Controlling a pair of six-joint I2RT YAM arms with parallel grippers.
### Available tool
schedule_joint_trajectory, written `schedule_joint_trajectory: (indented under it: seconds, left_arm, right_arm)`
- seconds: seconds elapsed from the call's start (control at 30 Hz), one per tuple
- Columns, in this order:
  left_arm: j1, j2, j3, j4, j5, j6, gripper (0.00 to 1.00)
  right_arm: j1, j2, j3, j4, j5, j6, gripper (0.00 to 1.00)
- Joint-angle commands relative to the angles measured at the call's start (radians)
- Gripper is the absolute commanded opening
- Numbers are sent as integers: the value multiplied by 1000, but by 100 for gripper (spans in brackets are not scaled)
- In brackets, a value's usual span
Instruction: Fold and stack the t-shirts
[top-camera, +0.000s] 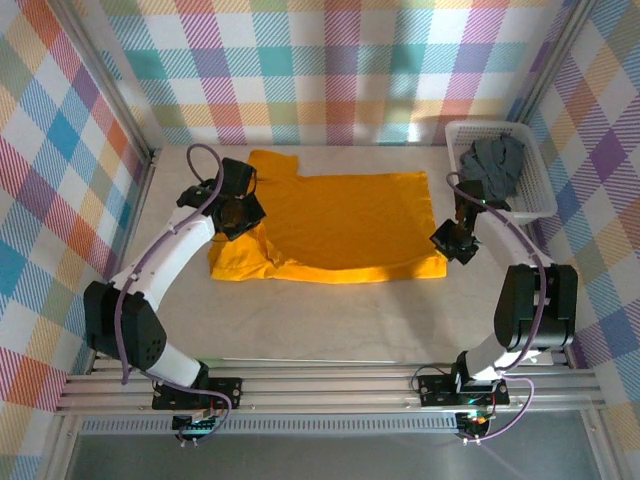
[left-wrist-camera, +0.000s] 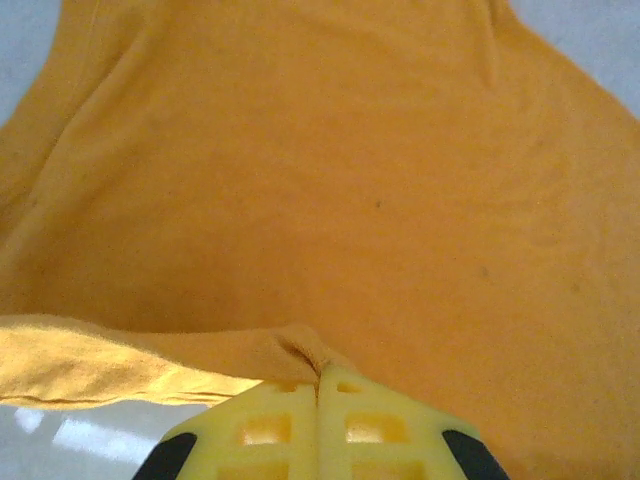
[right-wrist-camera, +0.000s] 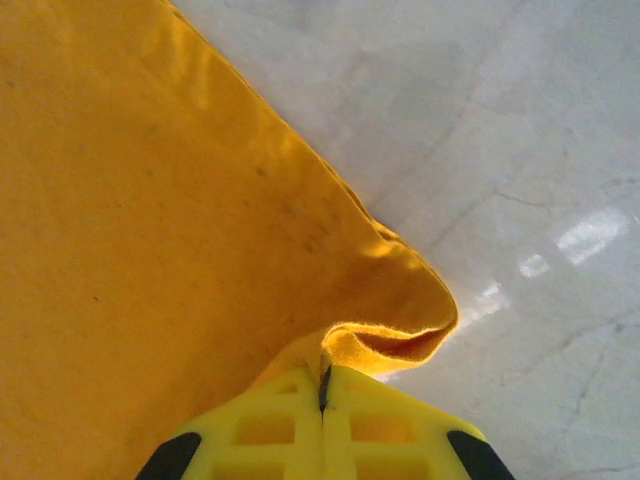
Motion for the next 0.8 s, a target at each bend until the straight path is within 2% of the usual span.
schedule_joint_trajectory:
  seconds: [0.0,0.3,0.77]
  left_arm:
    - [30,34,47,26,15,77,0]
    - [53,121,104,60,41,129,0]
    - [81,193,165,56,39,137,0]
  right_arm:
    - [-7,38,52,-20,4,10,0]
    - [-8,125,118,-19,13,0,0]
    - [-8,194,208,-37,20,-11,0]
